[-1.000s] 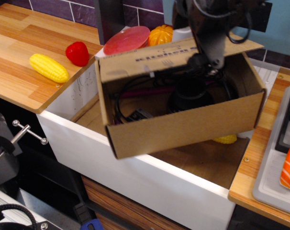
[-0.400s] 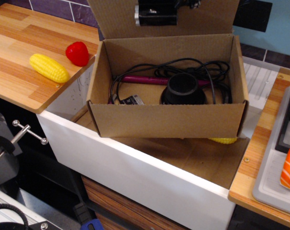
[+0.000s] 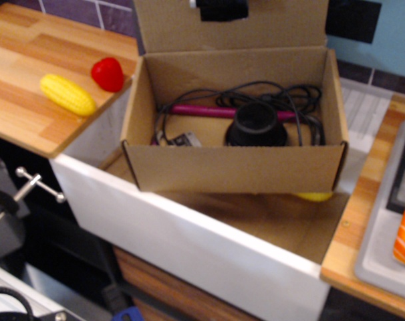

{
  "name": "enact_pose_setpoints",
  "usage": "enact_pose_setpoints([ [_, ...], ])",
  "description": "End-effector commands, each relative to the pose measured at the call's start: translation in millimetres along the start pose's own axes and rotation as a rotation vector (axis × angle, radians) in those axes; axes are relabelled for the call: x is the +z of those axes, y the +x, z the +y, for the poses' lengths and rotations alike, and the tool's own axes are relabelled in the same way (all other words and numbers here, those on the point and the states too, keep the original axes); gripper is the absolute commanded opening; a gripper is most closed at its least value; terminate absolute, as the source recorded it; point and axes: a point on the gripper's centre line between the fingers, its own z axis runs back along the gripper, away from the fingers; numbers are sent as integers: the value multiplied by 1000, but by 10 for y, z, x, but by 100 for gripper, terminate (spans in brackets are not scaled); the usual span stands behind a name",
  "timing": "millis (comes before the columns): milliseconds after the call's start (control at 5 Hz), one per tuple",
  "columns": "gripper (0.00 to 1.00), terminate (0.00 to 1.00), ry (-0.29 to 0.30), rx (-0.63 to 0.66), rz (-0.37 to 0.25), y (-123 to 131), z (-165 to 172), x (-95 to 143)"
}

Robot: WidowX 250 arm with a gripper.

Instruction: Open brown1fbox flap

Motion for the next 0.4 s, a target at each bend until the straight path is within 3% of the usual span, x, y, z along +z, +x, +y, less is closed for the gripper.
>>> enact_pose_setpoints([
  [0,100,0,58,-5,-81,115,253,30],
  [200,100,100,70,-6,-101,95,223,32],
])
